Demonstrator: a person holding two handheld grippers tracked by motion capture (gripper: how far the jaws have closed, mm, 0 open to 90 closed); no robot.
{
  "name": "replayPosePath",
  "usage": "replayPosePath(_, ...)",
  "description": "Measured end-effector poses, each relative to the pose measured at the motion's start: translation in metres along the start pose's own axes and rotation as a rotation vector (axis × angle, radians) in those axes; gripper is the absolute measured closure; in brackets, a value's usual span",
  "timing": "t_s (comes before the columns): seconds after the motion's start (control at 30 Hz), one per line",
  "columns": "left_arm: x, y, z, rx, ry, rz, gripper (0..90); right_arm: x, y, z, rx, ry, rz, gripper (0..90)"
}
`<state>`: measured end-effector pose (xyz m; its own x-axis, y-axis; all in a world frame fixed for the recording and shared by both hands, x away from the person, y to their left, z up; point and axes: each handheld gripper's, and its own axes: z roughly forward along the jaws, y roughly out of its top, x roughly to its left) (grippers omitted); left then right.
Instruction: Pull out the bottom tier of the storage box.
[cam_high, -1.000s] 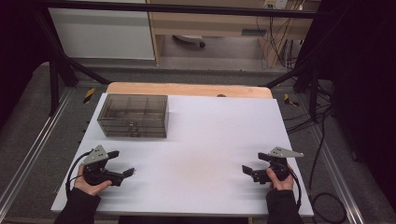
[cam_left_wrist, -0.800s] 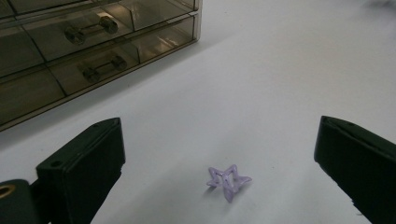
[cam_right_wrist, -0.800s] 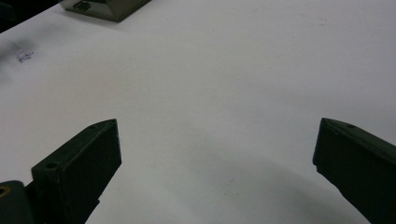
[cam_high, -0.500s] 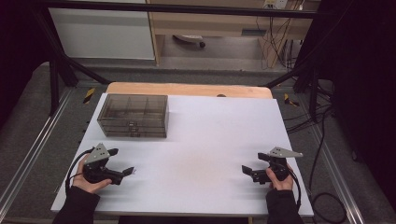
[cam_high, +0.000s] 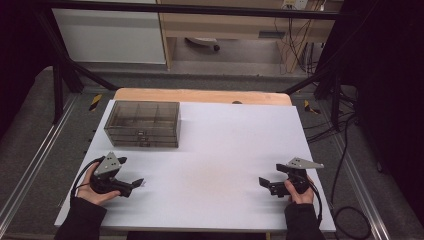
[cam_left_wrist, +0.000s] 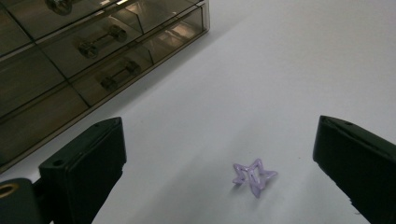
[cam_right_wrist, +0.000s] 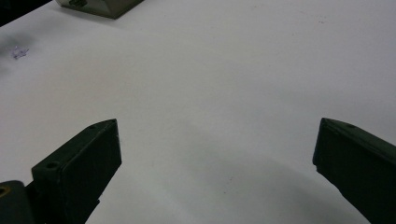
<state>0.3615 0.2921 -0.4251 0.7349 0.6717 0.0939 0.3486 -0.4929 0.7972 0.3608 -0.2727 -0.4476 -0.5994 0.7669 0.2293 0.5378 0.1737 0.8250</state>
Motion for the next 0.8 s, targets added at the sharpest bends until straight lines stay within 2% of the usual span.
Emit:
replayPosePath(0.4,0.005,0.005,0.004,0.022,0.037,0.085,4.2,-0.001,0.0,0.0,-0.001,-0.006,0.0,1.8)
replayPosePath(0.47,0.006,0.006,0.006,0.04,0.052,0.116,4.3,0.0,0.0,0.0,0.001,-0.006,0.001,1.8)
replayPosePath(0.8,0.014,0.008,0.012,0.074,0.109,0.192,4.5,0.0,0.0,0.0,-0.001,-0.007,0.001,1.8)
